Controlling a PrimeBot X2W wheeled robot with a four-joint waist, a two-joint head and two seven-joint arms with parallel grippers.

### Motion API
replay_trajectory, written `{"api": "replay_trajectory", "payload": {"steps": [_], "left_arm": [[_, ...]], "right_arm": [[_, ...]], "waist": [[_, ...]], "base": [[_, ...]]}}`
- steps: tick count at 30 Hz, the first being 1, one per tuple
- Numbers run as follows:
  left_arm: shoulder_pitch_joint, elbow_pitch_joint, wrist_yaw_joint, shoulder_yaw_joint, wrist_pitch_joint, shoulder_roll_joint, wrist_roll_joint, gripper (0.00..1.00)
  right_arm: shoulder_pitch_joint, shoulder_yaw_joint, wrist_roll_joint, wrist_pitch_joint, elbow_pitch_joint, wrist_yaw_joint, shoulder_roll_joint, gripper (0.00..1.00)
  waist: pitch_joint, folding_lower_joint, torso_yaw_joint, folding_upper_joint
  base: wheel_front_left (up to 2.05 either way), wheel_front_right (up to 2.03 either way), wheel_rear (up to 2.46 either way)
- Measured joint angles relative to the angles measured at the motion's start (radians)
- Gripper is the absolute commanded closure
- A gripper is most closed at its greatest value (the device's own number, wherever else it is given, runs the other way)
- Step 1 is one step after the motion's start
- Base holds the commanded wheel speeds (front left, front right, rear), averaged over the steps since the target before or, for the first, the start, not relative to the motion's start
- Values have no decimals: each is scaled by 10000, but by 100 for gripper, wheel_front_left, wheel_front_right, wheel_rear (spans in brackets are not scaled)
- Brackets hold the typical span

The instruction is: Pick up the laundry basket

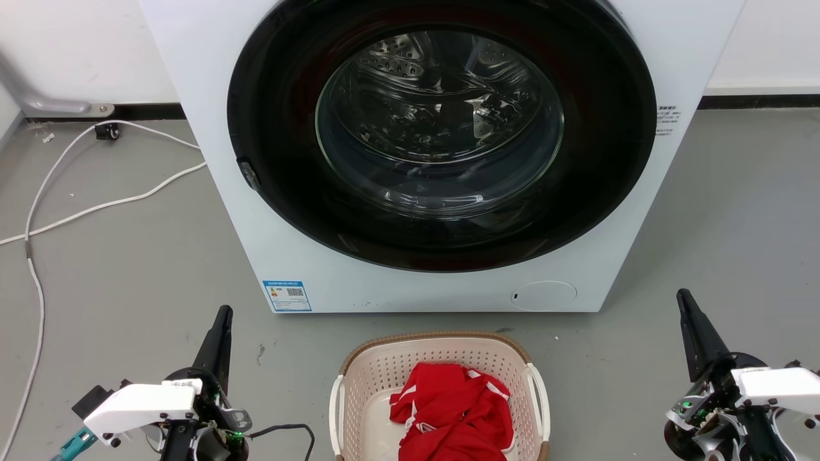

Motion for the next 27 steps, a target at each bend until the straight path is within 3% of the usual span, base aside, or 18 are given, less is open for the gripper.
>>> {"api": "replay_trajectory", "payload": {"steps": [24,25,27], "left_arm": [[-2,2,0,17,33,-19,4,100],[5,19,0,15,33,-23,4,0],[122,167,0,-2,33,-56,2,0]], "right_arm": [[0,-10,-10,4,0,0,10,100],[7,-8,-10,2,15,0,12,0],[129,0,-10,0,155,0,27,0]], "waist": [[0,0,0,0],[0,0,0,0],[0,0,0,0]], "base": [[0,0,0],[0,0,0],[0,0,0]]}}
